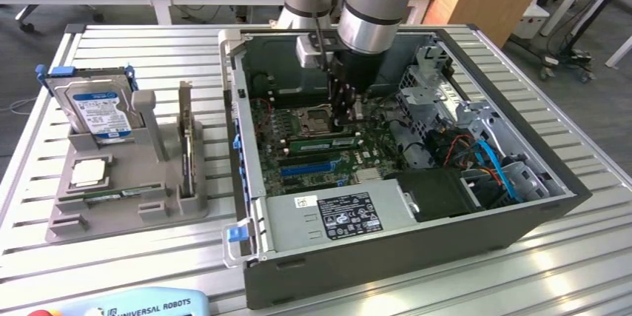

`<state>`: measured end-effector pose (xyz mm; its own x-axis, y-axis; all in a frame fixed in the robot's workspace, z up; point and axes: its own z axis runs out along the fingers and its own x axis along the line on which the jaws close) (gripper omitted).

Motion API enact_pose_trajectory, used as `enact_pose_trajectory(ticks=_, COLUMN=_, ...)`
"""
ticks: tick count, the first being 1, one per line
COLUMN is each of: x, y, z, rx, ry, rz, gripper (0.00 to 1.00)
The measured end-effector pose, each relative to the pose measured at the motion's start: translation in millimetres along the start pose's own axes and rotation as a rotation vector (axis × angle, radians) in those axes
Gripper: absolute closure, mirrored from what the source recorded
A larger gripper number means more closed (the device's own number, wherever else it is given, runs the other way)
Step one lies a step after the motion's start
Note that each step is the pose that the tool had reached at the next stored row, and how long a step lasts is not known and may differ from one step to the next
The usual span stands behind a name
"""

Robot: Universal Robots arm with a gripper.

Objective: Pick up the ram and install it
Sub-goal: 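Press down the ram until it locks into place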

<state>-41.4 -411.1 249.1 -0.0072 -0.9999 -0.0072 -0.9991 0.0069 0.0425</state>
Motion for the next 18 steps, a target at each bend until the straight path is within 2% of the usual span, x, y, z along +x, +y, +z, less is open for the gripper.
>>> enact_pose_trajectory(ticks=10, x=0.2, y=34.2, z=2.5, rx=0.0, ry=-0.0003, rz=0.006, gripper=0.9)
enact_pose_trajectory(ticks=15, x=0.3, y=34.8, z=2.6, rx=0.0, ry=-0.0002, rz=0.006, gripper=0.9)
enact_pose_trajectory(ticks=18, x=0.3, y=35.8, z=5.8, rx=-0.0001, ry=-0.0001, rz=0.006, gripper=0.9)
